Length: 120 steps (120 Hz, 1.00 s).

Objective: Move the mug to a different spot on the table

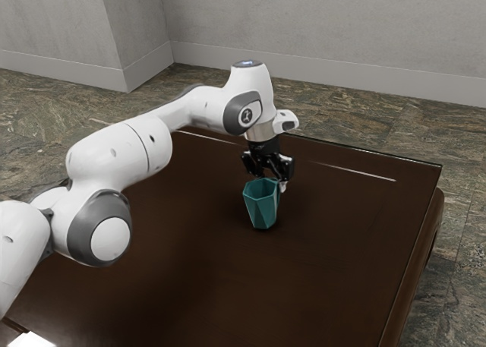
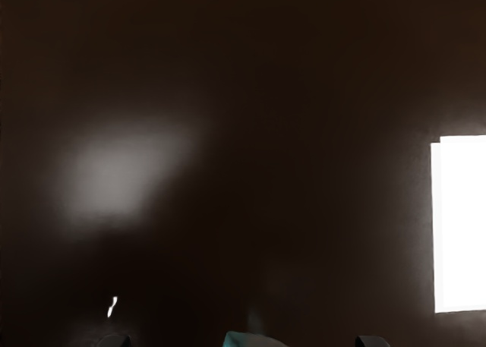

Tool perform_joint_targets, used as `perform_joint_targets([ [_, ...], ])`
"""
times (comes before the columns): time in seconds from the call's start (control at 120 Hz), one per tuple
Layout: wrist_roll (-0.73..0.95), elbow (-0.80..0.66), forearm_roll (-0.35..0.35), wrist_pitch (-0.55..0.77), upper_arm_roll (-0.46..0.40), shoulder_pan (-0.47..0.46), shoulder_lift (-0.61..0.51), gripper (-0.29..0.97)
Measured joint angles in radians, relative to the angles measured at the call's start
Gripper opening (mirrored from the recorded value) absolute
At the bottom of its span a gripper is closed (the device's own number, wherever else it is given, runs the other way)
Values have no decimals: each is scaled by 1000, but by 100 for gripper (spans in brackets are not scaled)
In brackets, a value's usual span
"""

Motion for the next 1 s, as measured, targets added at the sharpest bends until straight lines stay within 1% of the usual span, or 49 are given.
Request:
perform_joint_targets([
  [0.15, -6, -1, 0, 14, 0, -2, 0, 15],
  [0.333, -16, -5, 2, 12, -1, -2, -2, 7],
  [0.433, -21, -6, 0, -10, -5, -1, -11, 3],
  [0.517, -28, -5, -2, -49, -14, 9, -28, 1],
  [0.608, -35, -5, -5, -107, -20, 31, -49, 2],
  [0.733, -44, -9, -22, -202, -20, 52, -93, -2],
  [0.825, -54, -68, -24, -261, -14, 62, -160, -5],
  [1.0, -68, -118, -18, -367, 8, 102, -189, -7],
])
